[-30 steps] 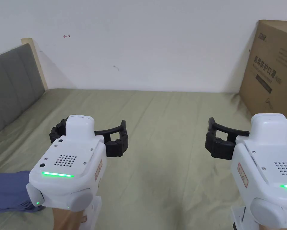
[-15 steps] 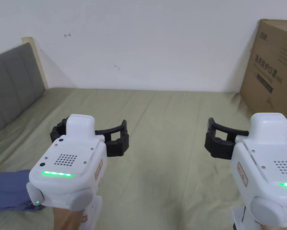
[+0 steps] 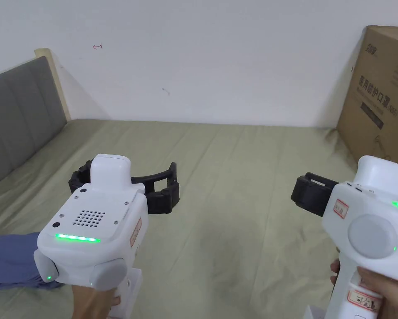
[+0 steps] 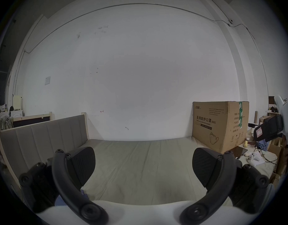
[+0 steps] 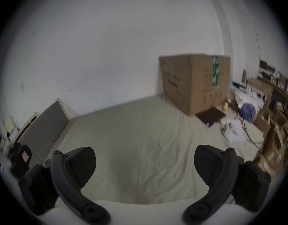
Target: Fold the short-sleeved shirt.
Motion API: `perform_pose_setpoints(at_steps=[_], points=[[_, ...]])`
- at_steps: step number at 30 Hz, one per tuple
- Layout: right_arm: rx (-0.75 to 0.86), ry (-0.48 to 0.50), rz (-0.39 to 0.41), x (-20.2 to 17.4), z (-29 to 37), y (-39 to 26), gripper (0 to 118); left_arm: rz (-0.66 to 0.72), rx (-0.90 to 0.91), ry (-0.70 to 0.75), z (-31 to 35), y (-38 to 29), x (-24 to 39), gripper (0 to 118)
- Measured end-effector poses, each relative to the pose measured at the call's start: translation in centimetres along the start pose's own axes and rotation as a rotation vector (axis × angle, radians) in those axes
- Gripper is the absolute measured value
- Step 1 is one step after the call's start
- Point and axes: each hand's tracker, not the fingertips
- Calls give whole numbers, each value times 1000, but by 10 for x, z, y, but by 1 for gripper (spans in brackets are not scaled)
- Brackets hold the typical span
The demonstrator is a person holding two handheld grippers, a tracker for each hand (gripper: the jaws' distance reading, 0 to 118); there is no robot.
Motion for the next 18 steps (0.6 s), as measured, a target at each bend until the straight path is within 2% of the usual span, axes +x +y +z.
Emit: perform_pose_setpoints(at_steps=[3,8,18], points=[[-43,-13,-15,0,-5,1,118,5,2,3,1,0,-1,117],[-68,-9,6,-2,-6,1,118,2,1,3,2,1,-2,117],[5,21,58,-6,-1,-4,117,2,0,9,2,0,-4,117]])
